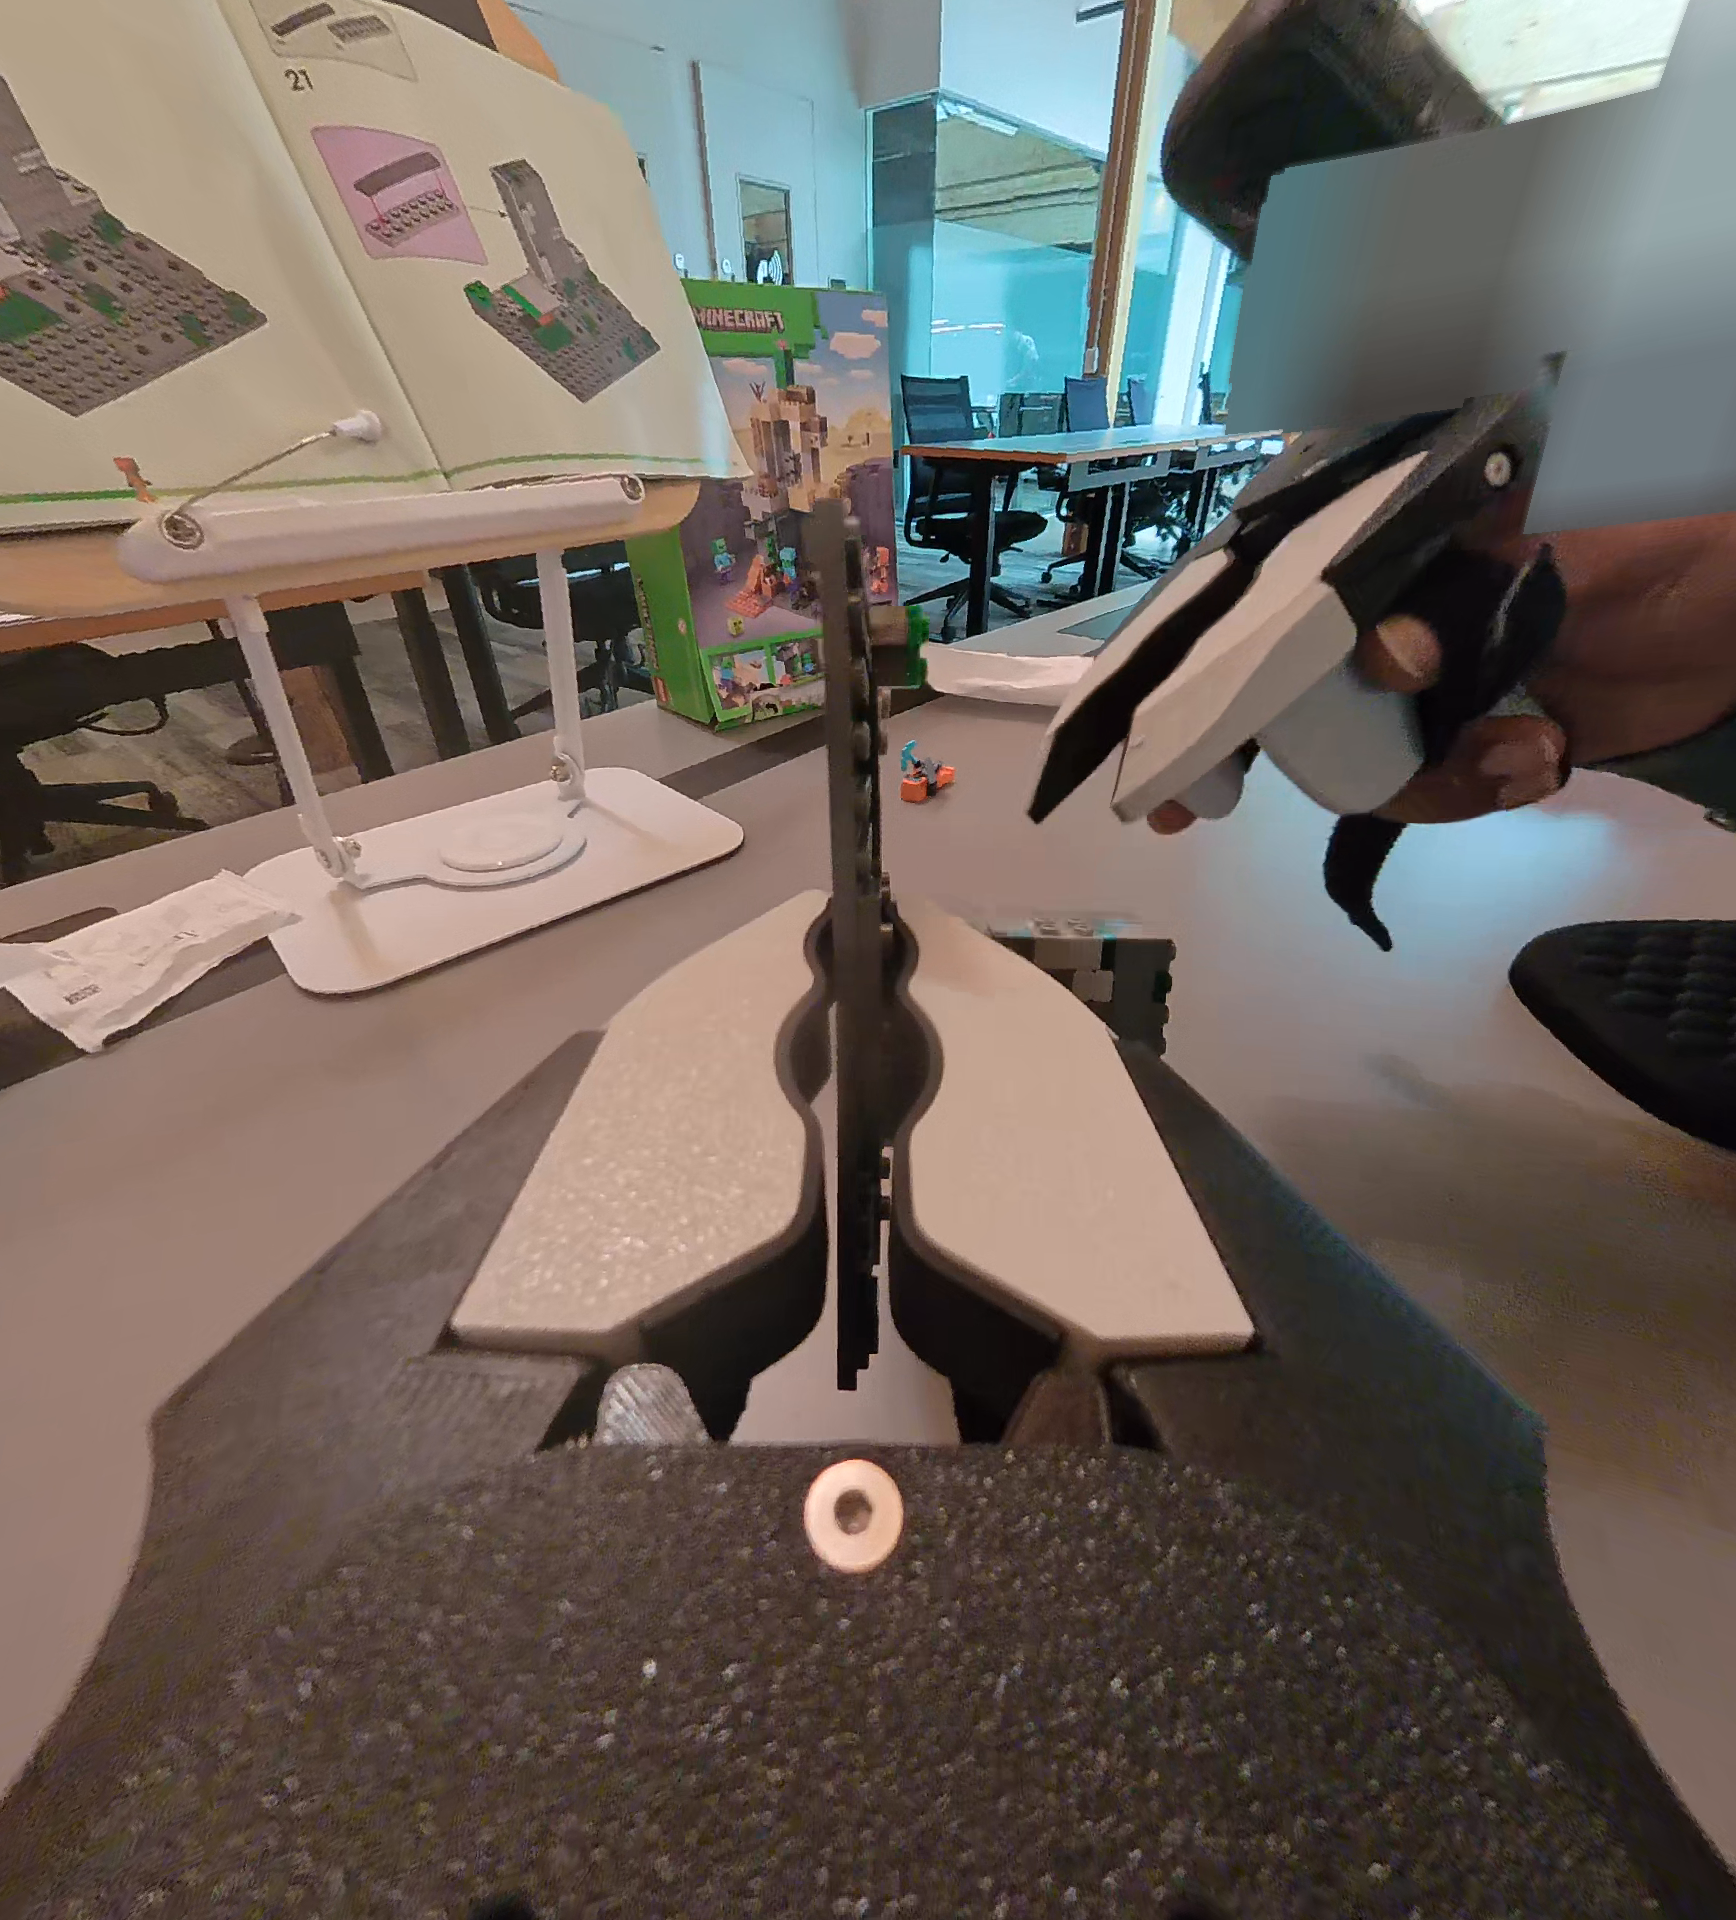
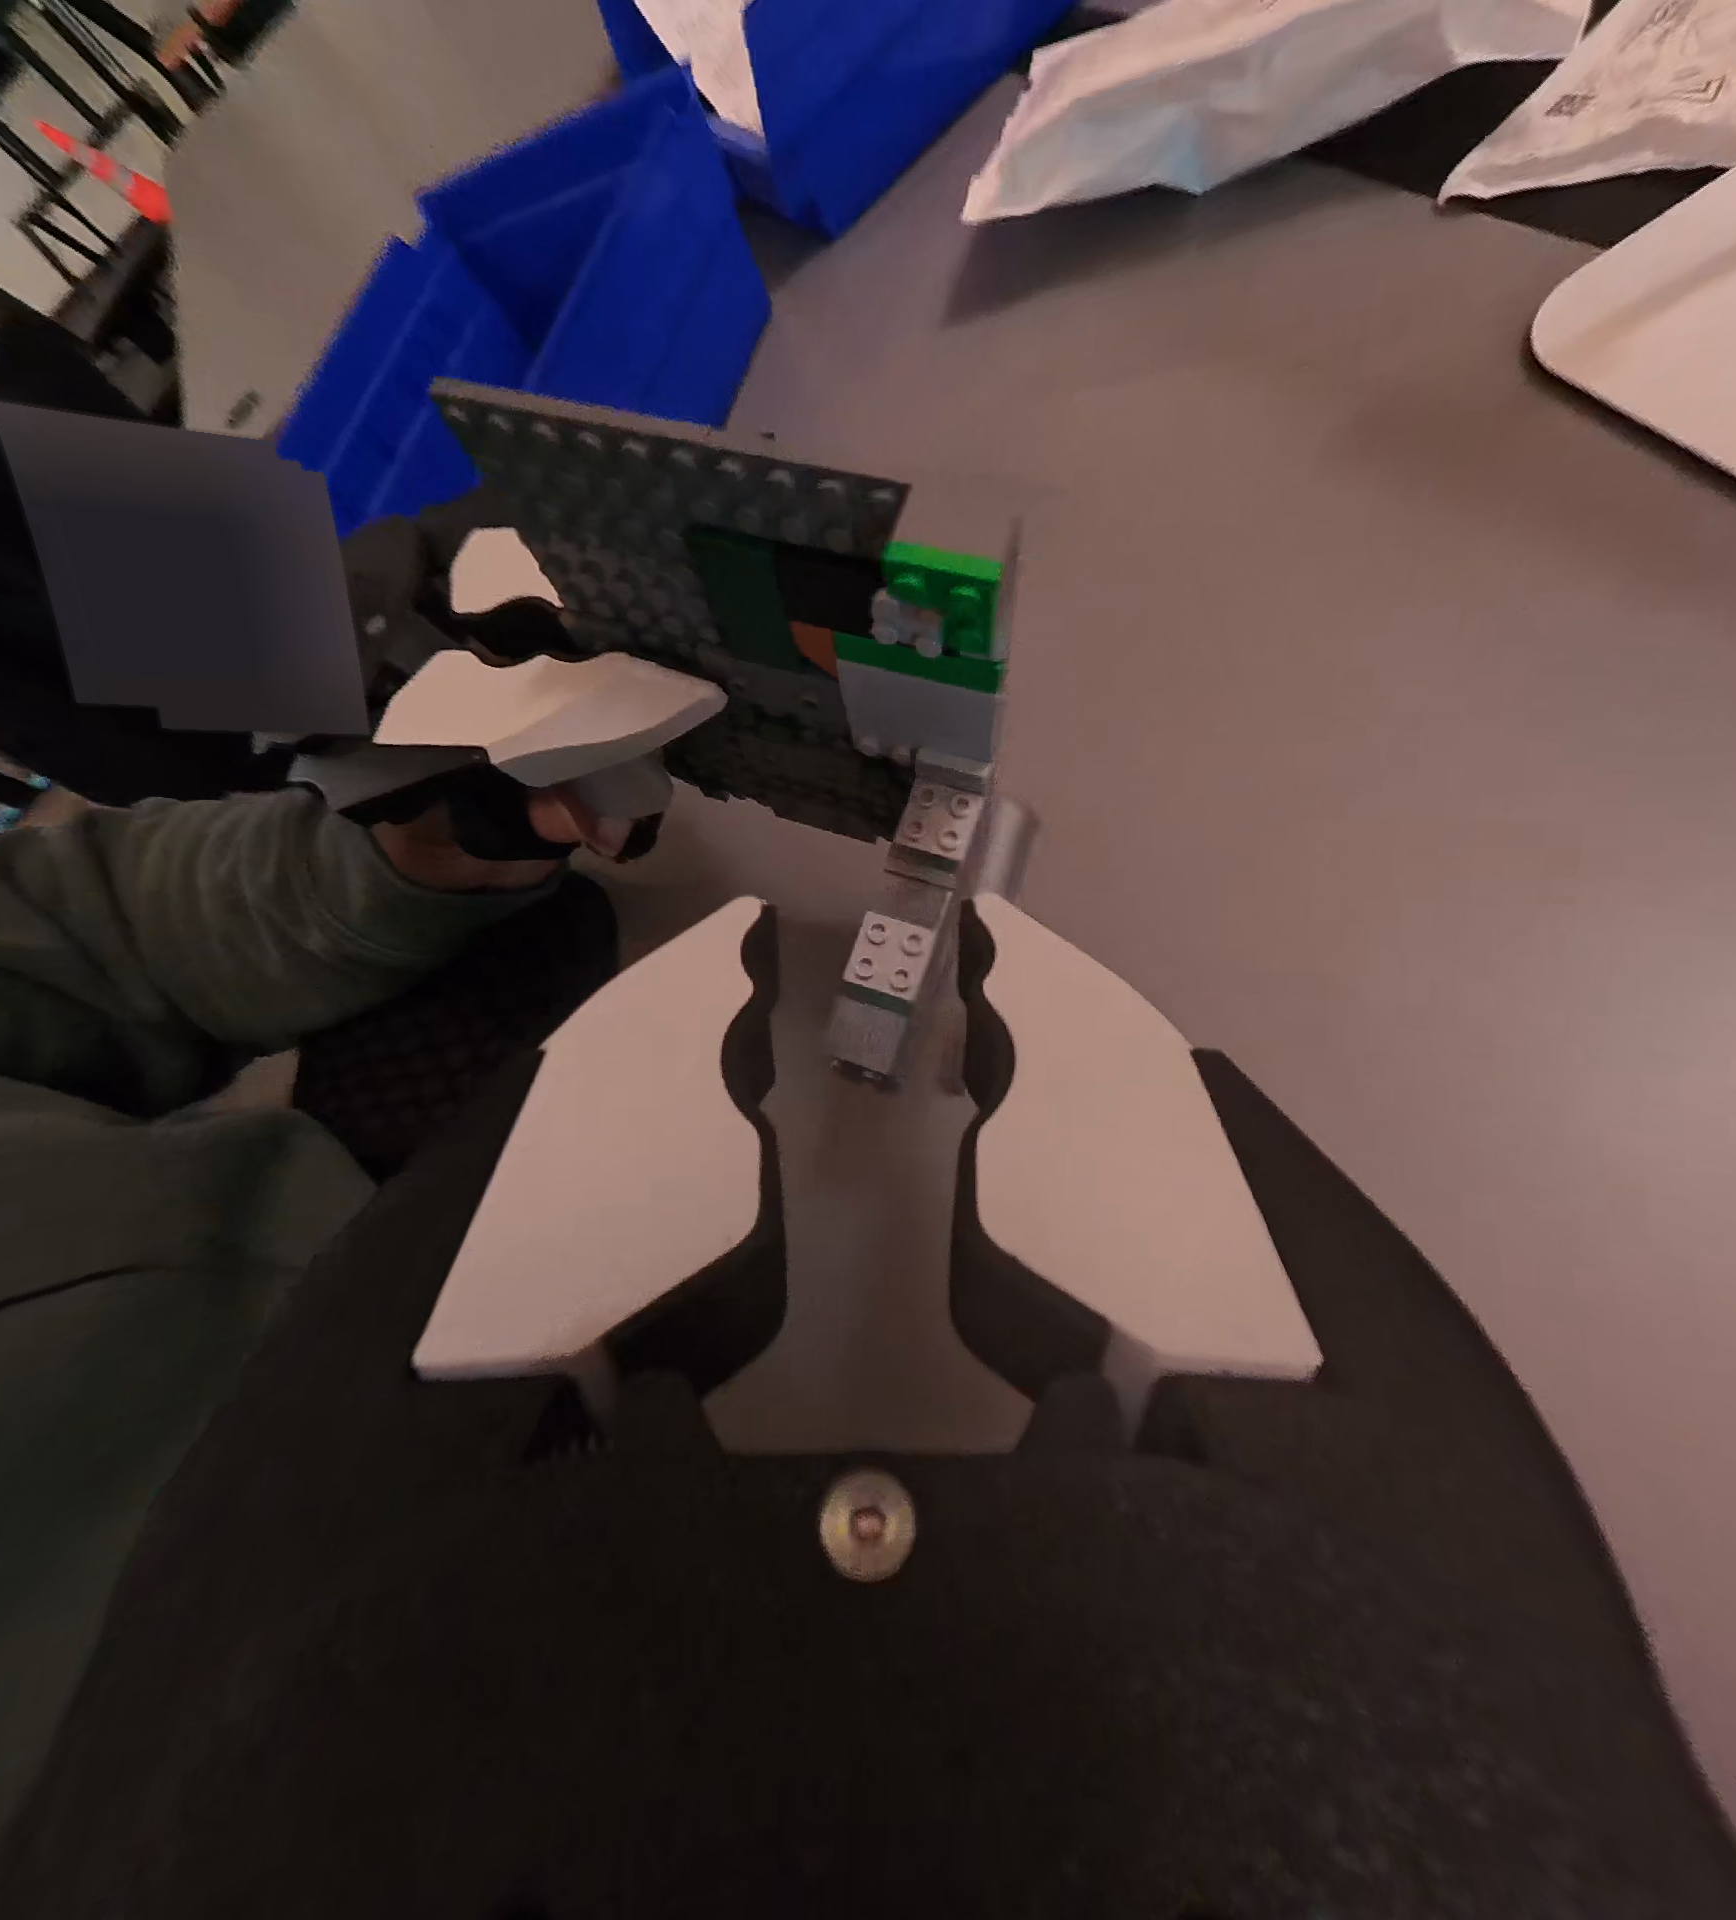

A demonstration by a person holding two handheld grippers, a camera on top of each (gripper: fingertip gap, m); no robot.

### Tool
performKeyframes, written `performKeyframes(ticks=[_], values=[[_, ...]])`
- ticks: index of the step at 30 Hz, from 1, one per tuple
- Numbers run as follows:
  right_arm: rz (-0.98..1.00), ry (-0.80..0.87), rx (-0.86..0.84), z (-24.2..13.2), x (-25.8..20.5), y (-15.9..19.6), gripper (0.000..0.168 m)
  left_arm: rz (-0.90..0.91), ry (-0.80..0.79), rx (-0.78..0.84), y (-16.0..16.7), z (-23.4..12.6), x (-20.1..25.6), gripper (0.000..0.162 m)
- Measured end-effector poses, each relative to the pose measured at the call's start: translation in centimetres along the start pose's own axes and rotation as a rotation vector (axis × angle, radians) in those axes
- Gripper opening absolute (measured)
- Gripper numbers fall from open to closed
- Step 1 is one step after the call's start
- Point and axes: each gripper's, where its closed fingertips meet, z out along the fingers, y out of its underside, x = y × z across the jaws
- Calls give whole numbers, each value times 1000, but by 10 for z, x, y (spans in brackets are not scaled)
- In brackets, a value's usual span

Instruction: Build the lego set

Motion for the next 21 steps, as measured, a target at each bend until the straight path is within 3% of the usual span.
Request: performKeyframes(ticks=[7,11,15,21], values=[[216,-188,33,-22,24,20,36,-52,31,20,-1,0,0,6],[178,-66,-70,-19,49,57,35,-71,6,19,1,-1,-9,6],[3,119,-218,8,53,91,35,-80,-37,13,3,-2,-22,6],[-207,323,-313,54,41,98,37,-87,-101,15,3,-8,-39,6]])
